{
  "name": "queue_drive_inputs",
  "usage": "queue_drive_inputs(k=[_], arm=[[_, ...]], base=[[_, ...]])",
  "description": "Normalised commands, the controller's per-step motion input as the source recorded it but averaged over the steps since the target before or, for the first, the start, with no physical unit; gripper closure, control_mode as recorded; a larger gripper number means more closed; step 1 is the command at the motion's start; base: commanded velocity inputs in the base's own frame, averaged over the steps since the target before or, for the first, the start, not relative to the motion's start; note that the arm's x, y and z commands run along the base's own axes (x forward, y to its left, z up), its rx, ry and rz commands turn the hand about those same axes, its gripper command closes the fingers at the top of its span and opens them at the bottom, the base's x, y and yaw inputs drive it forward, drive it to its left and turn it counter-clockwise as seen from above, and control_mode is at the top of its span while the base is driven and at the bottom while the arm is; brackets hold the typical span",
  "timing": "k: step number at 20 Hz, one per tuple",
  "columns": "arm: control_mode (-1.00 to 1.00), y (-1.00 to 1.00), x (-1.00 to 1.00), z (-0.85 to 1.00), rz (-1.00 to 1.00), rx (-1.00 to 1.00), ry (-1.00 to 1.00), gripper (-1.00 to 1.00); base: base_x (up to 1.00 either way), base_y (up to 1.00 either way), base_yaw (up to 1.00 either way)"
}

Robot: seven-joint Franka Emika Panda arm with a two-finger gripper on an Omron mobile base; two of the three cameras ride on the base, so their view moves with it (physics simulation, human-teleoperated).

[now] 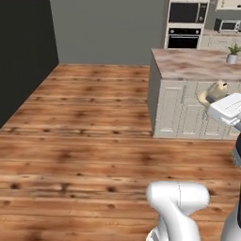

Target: Pick the candle and candle from the dining table and place them in the open cabinet. Close the cabinet after placing the objects.

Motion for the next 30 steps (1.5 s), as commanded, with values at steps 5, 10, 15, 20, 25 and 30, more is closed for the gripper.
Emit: queue_drive_inputs(k=[5,10,15,20,25,30], arm=[[1.00,0.00,0.00,0.00,0.00,0.00,0.00,1.00],[1.00,0.00,0.00,0.00,0.00,0.00,0.00,1.00],[1.00,0.00,0.00,0.00,0.00,0.00,0.00,1.00],[1.00,0.00,0.00,0.00,0.00,0.00,0.00,1.00],[1.00,0.00,0.00,0.00,0.00,0.00,0.00,1.00],[1.00,0.00,0.00,0.00,0.00,0.00,0.00,1.00]], base=[[1.00,-0.01,0.00],[1.00,-0.56,0.00],[1.00,-0.99,0.00],[0.92,-1.00,0.00],[0.31,-1.00,0.00],[-0.48,-1.00,0.00]])
